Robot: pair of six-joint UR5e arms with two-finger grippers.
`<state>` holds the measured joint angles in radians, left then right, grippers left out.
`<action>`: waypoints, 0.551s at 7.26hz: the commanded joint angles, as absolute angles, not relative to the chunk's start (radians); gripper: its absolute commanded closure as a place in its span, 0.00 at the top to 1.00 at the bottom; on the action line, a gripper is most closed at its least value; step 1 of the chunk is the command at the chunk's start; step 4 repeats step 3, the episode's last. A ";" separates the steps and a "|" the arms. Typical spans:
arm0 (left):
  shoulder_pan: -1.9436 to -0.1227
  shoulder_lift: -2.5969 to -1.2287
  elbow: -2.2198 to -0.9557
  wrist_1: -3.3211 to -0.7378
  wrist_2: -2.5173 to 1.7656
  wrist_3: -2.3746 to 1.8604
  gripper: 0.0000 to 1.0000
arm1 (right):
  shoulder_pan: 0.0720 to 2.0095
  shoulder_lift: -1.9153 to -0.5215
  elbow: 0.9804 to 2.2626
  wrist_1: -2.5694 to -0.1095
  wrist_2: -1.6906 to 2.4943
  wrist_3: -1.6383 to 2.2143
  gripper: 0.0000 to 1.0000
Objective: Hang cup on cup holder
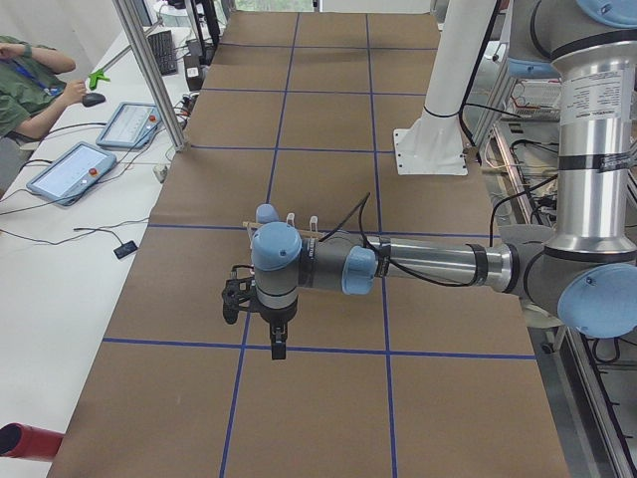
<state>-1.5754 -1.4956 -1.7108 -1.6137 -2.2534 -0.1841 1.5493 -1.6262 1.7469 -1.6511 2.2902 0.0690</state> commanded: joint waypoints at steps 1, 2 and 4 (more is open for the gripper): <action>-1.575 -1.496 -1.710 -1.614 -2.253 -0.184 0.99 | 1.549 -1.628 1.747 -1.649 2.290 0.069 1.00; -1.575 -1.497 -1.700 -1.615 -2.253 -0.184 0.99 | 1.549 -1.628 1.747 -1.648 2.290 0.069 1.00; -1.575 -1.499 -1.695 -1.615 -2.253 -0.184 0.99 | 1.549 -1.628 1.747 -1.644 2.290 0.069 1.00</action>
